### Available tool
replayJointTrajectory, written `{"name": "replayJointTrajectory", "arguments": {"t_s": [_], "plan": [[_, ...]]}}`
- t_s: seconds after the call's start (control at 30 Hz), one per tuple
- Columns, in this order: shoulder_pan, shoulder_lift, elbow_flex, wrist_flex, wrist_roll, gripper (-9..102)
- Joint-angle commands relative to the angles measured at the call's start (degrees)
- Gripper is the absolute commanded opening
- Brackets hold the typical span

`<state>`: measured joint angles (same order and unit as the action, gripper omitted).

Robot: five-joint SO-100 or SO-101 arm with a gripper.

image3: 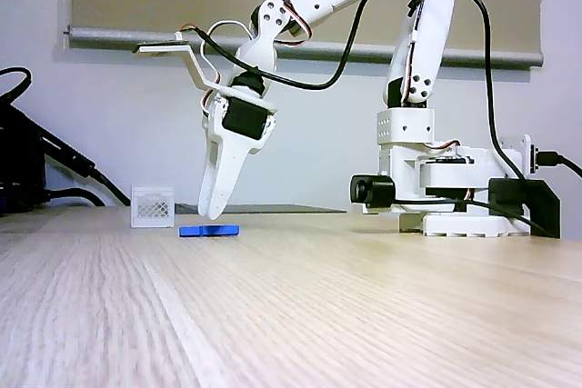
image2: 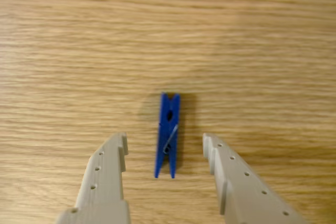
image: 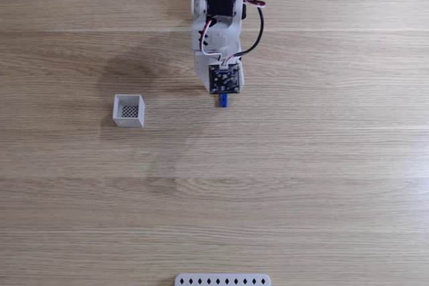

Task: Grasp a peg and put it in the crate.

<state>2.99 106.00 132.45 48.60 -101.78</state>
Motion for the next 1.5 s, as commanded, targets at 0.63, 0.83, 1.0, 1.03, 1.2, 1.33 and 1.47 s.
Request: {"name": "replayJointTrajectory", "arguments": {"t_s": [0.63,0.83,1.0,1.03,1.2,1.33,1.47], "plan": [[0.7,-0.1,3.8,-4.5,0.8,3],[0.9,3.3,4.0,-4.6,0.9,0],[0.8,10.1,5.8,-11.7,0.8,-1],[0.8,11.2,7.2,-15.4,0.8,-1],[1.8,14.4,17.1,-40.3,0.9,-1],[5.4,14.1,23.3,-59.8,1.0,-1],[10.8,7.4,22.4,-71.6,1.0,-1]]}}
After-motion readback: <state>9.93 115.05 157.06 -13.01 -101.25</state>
